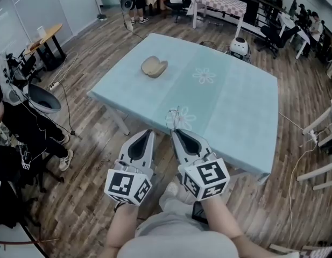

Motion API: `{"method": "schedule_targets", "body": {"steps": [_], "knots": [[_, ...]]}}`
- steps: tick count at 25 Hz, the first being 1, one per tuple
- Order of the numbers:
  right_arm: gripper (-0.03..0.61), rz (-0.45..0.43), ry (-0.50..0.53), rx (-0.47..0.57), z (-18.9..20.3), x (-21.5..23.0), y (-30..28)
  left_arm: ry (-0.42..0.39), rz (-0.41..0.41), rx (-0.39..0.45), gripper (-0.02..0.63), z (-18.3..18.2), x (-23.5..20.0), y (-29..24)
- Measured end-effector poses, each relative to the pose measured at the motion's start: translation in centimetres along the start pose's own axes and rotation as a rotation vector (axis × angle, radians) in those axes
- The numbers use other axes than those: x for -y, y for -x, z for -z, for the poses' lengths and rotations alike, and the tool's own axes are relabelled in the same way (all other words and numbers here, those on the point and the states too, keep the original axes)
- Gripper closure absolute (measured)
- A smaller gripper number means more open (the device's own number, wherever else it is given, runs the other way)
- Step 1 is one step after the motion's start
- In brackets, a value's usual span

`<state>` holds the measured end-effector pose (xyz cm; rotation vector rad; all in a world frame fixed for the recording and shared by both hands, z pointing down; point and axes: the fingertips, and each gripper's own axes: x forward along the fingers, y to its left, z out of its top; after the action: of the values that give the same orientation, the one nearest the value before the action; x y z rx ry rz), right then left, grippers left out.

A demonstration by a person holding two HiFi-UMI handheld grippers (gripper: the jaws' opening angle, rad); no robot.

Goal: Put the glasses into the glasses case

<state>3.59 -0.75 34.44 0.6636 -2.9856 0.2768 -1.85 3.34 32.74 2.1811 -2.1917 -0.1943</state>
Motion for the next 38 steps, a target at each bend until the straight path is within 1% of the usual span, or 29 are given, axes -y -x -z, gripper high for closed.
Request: {"method": "schedule_targets", "body": {"steps": [7,10,18,27,34,38], "knots": [[0.552,0.023,-0.018,0.002,-0.7,2.4,-5.0,-0.004,0.029,-0.011,0.606,-0.2,-3.5,-4.5],[0.552,0.027,-0.021,0.006,-1.2,3.1,-6.8,-0.003,0.020,-0.008,0.607,-0.3,-4.8,-5.8],[0.552,0.004,-0.005,-0.024,-1.9,4.3,-10.7,0.048,-0.011,-0.006,0.607,-0.2,-8.0,-8.9],[0.552,-0.005,0.017,-0.032,-2.2,5.5,-12.0,0.065,-0.033,0.013,0.606,-0.4,-9.9,-11.3],[0.552,0.003,0.034,-0.016,-2.5,6.7,-12.7,0.039,-0.047,0.044,0.607,-1.2,-11.9,-13.3],[0.552,0.029,0.027,-0.011,-2.0,7.2,-13.6,0.018,-0.028,0.040,0.606,-1.0,-13.0,-14.2]]}}
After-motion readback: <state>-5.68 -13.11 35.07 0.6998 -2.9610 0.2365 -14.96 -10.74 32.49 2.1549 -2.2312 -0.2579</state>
